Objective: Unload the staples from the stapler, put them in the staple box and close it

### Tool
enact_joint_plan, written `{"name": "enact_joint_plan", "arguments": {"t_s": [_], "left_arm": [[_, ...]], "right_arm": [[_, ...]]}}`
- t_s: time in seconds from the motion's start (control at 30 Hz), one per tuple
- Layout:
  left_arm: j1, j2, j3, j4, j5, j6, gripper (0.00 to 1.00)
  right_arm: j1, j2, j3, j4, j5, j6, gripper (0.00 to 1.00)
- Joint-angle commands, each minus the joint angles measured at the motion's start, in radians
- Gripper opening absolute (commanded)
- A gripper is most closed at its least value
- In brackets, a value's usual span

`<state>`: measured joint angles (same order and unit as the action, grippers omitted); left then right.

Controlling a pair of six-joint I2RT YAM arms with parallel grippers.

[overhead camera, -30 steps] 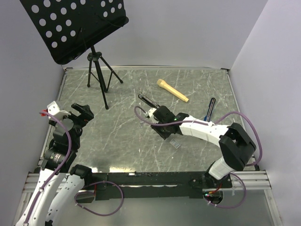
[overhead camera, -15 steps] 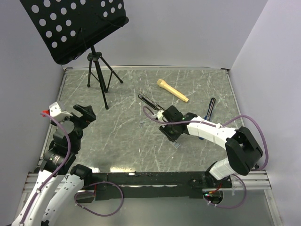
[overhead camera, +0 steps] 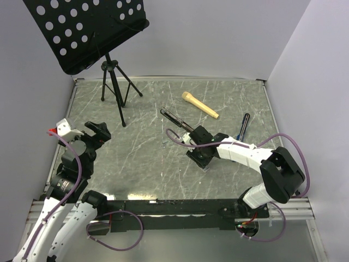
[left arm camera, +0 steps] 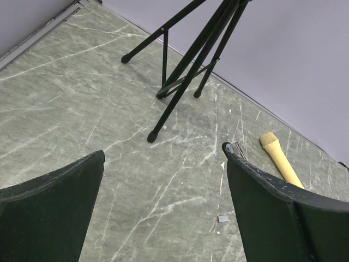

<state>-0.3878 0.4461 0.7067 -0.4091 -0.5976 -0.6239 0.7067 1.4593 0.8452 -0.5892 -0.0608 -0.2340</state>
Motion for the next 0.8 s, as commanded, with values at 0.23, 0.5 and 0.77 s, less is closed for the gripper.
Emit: {"name": "enact_joint_plan", "arguments": {"t_s": [0.23, 0.5, 0.77], "left_arm": [[-0.003, -0.014, 0.0, 0.018, -0.016, 0.009, 0.98], [-0.003, -0.015, -0.001, 0.016, -0.016, 0.007, 0.99], [-0.003, -0.014, 0.0, 0.013, -0.011, 0.004, 0.99]], "right_arm": [[-0.003, -0.013, -0.006, 0.026, 0.006, -0.028, 0.43], [-0.003, -0.002, 0.003, 0.02, 0.013, -0.022, 0.45], [-0.003, 0.004, 0.017, 0.008, 0.032, -0.007, 0.58]]}}
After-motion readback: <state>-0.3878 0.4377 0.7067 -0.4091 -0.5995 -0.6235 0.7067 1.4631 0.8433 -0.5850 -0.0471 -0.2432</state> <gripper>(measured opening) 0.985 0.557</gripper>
